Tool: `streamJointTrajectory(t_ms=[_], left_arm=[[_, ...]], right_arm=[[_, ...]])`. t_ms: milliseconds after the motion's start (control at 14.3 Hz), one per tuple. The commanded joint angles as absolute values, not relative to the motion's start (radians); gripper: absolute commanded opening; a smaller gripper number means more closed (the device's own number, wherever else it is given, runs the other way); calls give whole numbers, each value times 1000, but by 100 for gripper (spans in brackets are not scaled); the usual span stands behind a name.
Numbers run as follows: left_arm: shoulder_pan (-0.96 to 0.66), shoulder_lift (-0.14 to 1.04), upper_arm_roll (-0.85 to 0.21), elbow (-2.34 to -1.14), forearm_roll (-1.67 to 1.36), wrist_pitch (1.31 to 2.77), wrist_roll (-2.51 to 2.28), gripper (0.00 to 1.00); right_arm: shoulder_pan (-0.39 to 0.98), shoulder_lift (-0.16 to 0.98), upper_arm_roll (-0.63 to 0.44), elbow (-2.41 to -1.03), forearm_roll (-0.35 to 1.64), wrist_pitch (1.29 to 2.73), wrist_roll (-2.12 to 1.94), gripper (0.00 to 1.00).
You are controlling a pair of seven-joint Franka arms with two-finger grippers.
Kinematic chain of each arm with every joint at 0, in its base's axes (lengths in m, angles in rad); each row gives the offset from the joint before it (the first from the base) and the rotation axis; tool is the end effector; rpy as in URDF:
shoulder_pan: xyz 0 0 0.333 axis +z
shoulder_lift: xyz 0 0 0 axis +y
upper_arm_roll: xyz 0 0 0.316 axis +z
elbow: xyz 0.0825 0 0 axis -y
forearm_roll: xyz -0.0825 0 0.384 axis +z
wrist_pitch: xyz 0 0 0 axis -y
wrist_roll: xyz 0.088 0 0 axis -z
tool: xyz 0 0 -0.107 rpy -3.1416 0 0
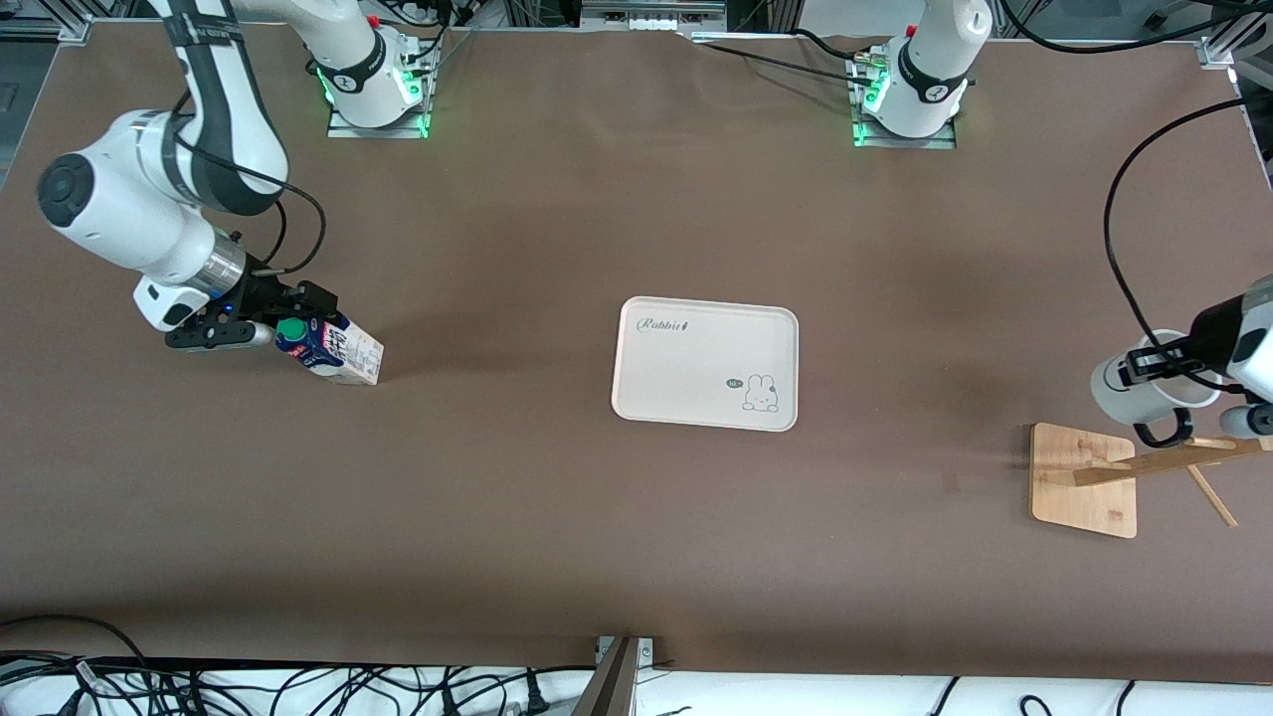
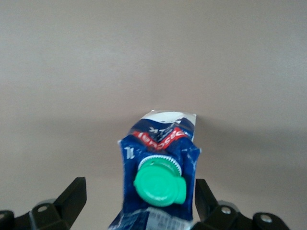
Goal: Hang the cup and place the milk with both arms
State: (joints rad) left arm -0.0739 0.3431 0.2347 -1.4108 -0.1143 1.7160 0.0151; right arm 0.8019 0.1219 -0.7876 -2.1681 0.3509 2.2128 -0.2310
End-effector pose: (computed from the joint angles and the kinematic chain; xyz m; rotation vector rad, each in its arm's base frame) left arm 0.6555 0.0727 0.5087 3.0957 0.2354 -0.0396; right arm 0.5437 0.0228 0.3521 -2.9486 -0.0460 0.0166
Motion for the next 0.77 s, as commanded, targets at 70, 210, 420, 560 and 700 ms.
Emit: streamJointTrajectory(t_ms=[70,210,420,560,700], left_arm=[[-57,365,238,-1347,-126,1706,78,0],[-55,376,238,-1339,-127,1738,81,0],[-55,380,238,-1339,-127,1750,115,0],[-55,388,247,-1342,-124,1750,156,0],[-55,394,273,-1345,-123,1750,182,0]], right_arm=[[784,127,-850,-1875,361,1825,-233,100],[778,129,-873,-1742,324,1671,-233,100],[790,129,-871,-1640,211,1591,-235,100],[796,130,-865,-1577,122,1530,-235,100],[790,130,-871,-1556,112,1526,-235,100]])
